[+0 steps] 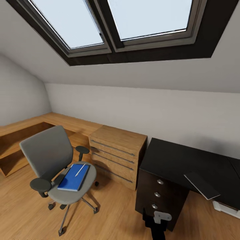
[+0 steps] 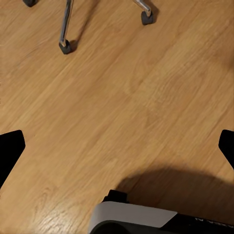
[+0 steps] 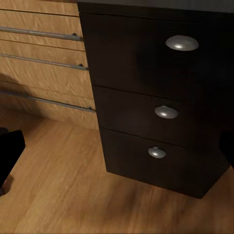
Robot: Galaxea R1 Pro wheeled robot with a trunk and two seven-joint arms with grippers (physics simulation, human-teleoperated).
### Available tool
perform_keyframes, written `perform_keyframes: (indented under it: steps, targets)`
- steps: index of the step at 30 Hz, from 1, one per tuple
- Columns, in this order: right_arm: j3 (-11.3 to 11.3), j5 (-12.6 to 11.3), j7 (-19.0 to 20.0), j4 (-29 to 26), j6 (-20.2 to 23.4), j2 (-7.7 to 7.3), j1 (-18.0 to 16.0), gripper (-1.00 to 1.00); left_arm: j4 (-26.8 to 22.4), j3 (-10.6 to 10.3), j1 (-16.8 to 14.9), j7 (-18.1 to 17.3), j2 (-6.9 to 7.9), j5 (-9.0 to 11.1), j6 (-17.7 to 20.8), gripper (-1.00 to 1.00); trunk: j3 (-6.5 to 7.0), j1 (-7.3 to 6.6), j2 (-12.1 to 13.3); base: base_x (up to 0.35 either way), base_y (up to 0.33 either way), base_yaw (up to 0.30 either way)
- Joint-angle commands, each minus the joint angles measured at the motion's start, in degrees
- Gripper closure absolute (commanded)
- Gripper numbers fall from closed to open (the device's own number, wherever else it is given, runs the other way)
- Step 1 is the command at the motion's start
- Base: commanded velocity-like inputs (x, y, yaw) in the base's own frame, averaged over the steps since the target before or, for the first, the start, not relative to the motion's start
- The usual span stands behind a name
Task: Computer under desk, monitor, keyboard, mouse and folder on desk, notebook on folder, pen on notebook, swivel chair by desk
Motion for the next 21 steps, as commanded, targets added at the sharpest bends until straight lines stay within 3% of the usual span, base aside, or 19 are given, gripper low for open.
perform_keyframes:
  steps: [1, 9, 21]
  targets:
    - [-0.35, 0.63, -0.35, 0.11, -0.17, 0.0, -0.06, -1.0, -0.09, -0.48, 0.0, 0.41, 0.03, 0.56, -0.17, -1.0, -0.07, 0.01, -0.06, 0.0, 0.0, 0.006]
    - [-0.35, 0.56, -0.36, 0.16, -0.2, 0.04, -0.06, -1.0, -0.09, -0.36, -0.01, 0.57, 0.08, 0.57, -0.33, -1.0, -0.07, 0.01, -0.06, 0.0, 0.0, 0.034]
    - [-0.29, 0.68, -0.38, 0.19, -0.27, 0.35, -0.06, -1.0, -0.09, -0.3, -0.01, 0.56, 0.16, 0.61, -0.33, -1.0, -0.07, 0.01, -0.06, 0.0, 0.0, 0.254]
